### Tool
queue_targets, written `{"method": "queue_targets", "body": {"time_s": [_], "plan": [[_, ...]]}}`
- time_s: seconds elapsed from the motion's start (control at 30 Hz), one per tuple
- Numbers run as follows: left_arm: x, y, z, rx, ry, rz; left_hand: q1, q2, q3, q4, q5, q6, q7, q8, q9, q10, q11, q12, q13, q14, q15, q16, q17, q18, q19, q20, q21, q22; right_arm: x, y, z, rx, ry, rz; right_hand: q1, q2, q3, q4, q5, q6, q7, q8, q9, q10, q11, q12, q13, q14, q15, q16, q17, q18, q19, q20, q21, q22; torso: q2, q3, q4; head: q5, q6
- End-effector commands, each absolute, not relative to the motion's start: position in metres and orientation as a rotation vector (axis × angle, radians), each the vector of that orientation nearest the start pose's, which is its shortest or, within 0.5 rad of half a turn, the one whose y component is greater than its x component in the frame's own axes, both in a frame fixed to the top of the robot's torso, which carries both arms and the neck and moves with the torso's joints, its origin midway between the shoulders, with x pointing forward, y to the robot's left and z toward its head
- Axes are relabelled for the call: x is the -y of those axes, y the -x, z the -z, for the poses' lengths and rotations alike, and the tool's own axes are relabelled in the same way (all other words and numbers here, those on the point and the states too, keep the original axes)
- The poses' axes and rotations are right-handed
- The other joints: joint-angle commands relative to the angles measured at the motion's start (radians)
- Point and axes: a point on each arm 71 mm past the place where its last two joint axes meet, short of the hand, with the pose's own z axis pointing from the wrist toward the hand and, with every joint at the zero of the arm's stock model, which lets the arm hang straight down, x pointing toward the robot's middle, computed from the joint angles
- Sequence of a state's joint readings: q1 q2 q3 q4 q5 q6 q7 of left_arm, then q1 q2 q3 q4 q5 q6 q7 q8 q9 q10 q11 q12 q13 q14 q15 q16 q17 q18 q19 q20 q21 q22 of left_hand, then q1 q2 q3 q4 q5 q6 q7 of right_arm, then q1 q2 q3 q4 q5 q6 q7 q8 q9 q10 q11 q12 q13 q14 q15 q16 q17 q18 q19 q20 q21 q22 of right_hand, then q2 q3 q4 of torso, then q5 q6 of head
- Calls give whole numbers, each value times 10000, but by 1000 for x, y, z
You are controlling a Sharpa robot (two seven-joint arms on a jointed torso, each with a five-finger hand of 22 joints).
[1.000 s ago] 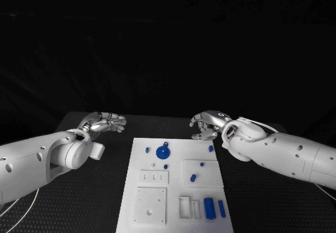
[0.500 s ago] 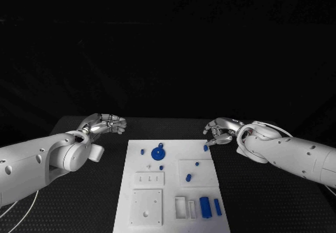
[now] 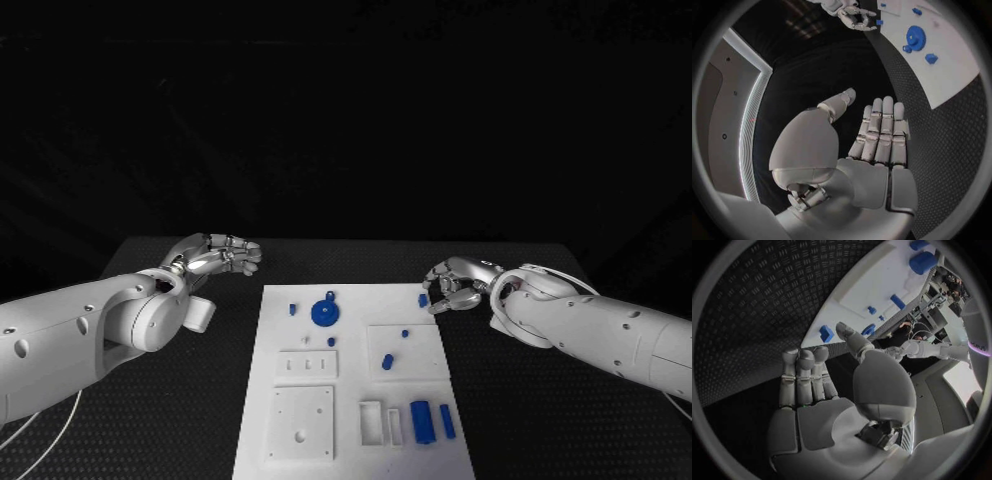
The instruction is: Assemble the parts on the task board
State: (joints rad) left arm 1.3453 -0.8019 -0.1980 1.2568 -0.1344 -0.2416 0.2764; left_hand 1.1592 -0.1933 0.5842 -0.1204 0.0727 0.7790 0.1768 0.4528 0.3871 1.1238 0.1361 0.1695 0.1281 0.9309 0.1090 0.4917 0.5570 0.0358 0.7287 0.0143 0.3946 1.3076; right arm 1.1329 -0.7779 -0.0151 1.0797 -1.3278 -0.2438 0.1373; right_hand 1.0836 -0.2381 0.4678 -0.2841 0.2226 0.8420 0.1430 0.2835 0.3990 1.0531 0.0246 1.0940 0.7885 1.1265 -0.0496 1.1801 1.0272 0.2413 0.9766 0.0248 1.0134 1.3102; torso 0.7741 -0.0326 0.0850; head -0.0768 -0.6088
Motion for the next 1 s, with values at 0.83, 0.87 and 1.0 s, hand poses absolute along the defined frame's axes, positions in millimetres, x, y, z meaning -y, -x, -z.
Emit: {"method": "queue_targets", "body": {"time_s": [0.83,0.87,1.0], "plan": [[-269,-539,177,-15484,9544,12603,-47,67,17,-53,-58,-56,60,-55,-20,-105,11,-82,-21,7,-2,-3,8,98,10,-51,-30,154,293,-538,258,-17797,-46,-5616,380,551,720,280,-1551,663,83,213,14,-1549,178,90,-117,106,-125,94,-39,205,170,-17,-5,81,-19,-52,15,24,-121],[-270,-539,177,-15484,9545,12603,-47,67,17,-52,-58,-56,60,-55,-20,-105,11,-82,-21,7,-2,-3,8,98,10,-51,-30,154,293,-539,259,-17821,-46,-5617,359,546,727,295,-1537,667,81,214,12,-1539,175,94,-118,113,-127,98,-39,205,176,-18,-1,83,-19,-53,15,24,-121],[-269,-539,177,-15498,9547,12603,-50,68,17,-51,-58,-57,61,-57,-21,-106,13,-84,-21,7,-2,-4,9,97,11,-51,-31,154,292,-539,261,-17850,-55,-5605,336,573,767,325,-1508,695,70,225,10,-1515,165,102,-124,134,-137,109,-40,205,199,-28,11,87,-28,-55,0,49,-152]]}}
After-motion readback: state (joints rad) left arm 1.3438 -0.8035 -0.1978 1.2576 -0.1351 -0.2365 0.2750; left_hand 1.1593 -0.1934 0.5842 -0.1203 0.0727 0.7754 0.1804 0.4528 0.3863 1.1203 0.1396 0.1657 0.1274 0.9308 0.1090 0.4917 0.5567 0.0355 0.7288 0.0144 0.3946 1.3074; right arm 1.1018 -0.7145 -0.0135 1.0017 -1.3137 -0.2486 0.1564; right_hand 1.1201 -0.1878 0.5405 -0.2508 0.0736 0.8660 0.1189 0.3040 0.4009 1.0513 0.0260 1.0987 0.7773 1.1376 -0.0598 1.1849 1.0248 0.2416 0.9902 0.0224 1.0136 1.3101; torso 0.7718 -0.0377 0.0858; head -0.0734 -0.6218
